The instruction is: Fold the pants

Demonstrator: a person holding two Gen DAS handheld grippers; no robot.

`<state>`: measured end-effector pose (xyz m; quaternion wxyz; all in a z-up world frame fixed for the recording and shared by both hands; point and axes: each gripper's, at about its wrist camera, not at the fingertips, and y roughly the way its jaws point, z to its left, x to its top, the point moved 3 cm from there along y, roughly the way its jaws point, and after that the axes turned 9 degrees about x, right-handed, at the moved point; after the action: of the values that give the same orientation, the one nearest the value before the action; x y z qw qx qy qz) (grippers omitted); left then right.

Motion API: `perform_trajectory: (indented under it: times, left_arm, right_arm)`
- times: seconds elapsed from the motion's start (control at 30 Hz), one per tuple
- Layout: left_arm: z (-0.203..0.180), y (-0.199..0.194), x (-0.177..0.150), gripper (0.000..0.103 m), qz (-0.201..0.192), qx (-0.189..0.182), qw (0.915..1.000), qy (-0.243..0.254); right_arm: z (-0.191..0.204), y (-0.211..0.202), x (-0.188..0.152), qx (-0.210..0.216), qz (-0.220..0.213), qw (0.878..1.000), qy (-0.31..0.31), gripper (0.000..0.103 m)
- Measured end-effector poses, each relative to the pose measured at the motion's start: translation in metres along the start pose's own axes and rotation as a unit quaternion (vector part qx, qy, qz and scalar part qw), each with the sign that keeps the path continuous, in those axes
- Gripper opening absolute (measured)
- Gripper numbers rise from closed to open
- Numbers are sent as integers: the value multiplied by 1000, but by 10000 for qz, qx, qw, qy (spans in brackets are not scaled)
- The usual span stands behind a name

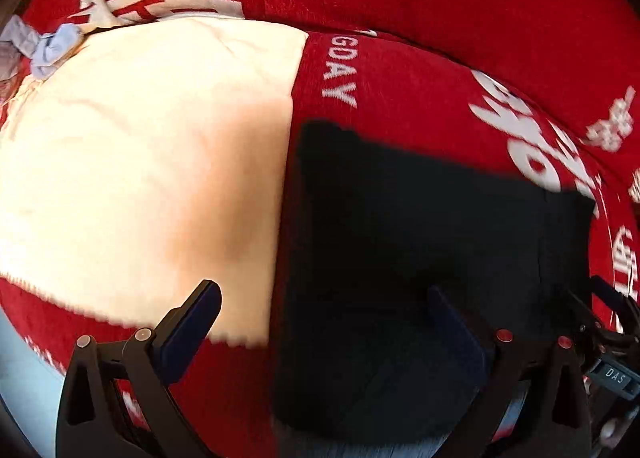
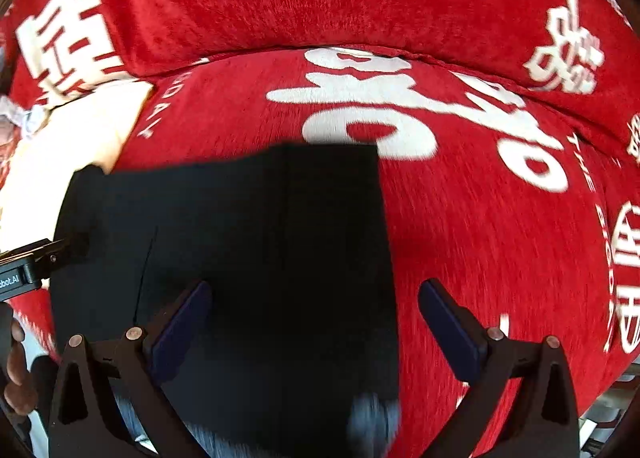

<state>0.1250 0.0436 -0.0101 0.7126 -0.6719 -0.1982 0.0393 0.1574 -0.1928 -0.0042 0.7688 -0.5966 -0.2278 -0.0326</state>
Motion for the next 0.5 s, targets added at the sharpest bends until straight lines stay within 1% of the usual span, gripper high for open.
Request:
perform_trajectory:
  times: [0.07, 0.13, 0.17, 0.2, 0.23, 0.27, 0.33, 0.37, 0.4, 0.43, 0.47, 0.5]
  left_arm:
    - [0, -8, -28, 103, -131, -38, 9999, 87]
    - [-3, -10, -47, 103, -135, -101, 9998, 118]
    - [-4, -13, -59, 103, -196, -102, 9996, 149]
    - [-4, -18, -64, 103, -271, -81, 9995, 141]
    - [-5, -27, -68, 103, -364, -27, 9992, 151]
    - [-5, -38, -71, 103, -558, -25, 9983, 158]
    - [-9, -53, -76, 103, -855, -225, 9960, 159]
    - [-13, -56, -78, 103, -874, -402, 9951, 247]
    - [-19, -55, -79, 103, -850, -551, 9942, 364]
    - [-25, -53, -81, 103, -828, -633, 9935, 467]
    - [-31, -49, -82, 103, -780, -657, 9931, 575]
    - [-37, -39, -83, 103, -639, -659, 9934, 684]
  right_arm:
    - [6, -7, -30, -80, -73, 9999, -114, 103]
    - [10, -9, -59, -57, -215, 9996, -162, 103]
    - [10, -13, -67, -43, -263, 9996, -132, 103]
    - [11, -15, -73, -84, -237, 9996, -115, 103]
    - [13, -22, -76, -148, -309, 9993, -140, 103]
    - [20, -34, -78, -162, -587, 9978, -249, 103]
    - [36, -52, -79, -10, -1016, 9933, -559, 103]
    - [46, -56, -78, 131, -1119, 9906, -774, 103]
    - [53, -56, -77, 250, -1139, 9888, -929, 103]
    - [59, -51, -77, 392, -1061, 9878, -1069, 103]
    - [61, -44, -77, 497, -928, 9884, -1096, 103]
    - [61, -36, -77, 596, -770, 9895, -1071, 103]
